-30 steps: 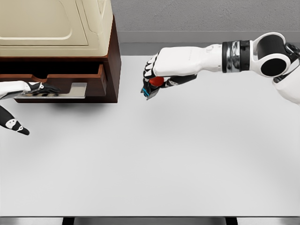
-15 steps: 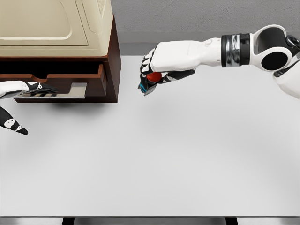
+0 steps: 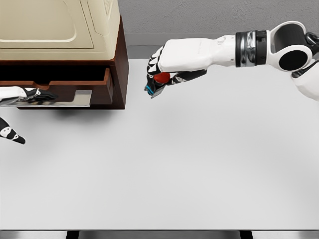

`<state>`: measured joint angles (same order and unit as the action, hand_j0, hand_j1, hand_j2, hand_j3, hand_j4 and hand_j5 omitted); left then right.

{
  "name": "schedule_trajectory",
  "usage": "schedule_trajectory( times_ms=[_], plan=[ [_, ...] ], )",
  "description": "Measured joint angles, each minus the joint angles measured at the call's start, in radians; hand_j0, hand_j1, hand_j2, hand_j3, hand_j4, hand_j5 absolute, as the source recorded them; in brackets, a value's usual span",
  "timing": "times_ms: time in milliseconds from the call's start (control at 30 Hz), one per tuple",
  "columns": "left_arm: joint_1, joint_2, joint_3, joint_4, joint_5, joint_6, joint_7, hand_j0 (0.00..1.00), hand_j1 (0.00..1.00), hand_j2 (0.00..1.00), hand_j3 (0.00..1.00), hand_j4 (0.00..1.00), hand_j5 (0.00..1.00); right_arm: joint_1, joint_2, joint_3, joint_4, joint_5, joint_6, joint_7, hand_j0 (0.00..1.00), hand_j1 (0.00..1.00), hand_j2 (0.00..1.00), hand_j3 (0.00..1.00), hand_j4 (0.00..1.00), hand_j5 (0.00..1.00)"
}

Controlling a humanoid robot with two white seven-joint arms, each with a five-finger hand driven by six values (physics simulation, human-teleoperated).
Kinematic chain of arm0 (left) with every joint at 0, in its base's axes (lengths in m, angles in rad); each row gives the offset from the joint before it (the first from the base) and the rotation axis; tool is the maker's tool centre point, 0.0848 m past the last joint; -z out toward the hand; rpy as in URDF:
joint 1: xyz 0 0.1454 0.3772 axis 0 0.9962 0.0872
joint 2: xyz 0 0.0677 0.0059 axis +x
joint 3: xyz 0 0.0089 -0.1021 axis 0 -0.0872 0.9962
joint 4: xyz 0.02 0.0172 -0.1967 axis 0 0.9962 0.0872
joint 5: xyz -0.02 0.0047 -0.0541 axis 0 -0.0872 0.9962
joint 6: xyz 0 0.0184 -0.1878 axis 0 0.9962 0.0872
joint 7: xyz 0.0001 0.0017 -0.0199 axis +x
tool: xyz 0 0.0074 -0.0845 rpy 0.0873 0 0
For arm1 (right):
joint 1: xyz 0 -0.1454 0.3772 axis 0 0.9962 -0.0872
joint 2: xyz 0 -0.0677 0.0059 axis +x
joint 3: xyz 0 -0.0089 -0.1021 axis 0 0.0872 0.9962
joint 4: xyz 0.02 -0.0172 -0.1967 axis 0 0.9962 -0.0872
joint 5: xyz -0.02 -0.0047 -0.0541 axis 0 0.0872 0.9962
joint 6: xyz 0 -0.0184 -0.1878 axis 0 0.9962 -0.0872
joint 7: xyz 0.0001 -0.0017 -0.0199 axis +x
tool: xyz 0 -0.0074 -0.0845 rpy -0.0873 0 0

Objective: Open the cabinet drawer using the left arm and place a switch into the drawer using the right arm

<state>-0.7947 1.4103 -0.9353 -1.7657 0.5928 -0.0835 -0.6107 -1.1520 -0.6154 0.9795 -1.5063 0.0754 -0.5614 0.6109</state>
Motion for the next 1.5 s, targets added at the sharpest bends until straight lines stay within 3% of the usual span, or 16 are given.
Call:
schedule_trajectory(
  times_ms=[1500],
  plan=[
    [0.029,0.013,0.004,-0.002,0.035,-0.003,0.005,1.0,1.0,1.0,1.0,1.0,1.0,-0.02,0.006,0.017,-0.001,0.0,0.0,0.0,0.47,0.47,0.47,0.47,0.47,0.47]
  ],
)
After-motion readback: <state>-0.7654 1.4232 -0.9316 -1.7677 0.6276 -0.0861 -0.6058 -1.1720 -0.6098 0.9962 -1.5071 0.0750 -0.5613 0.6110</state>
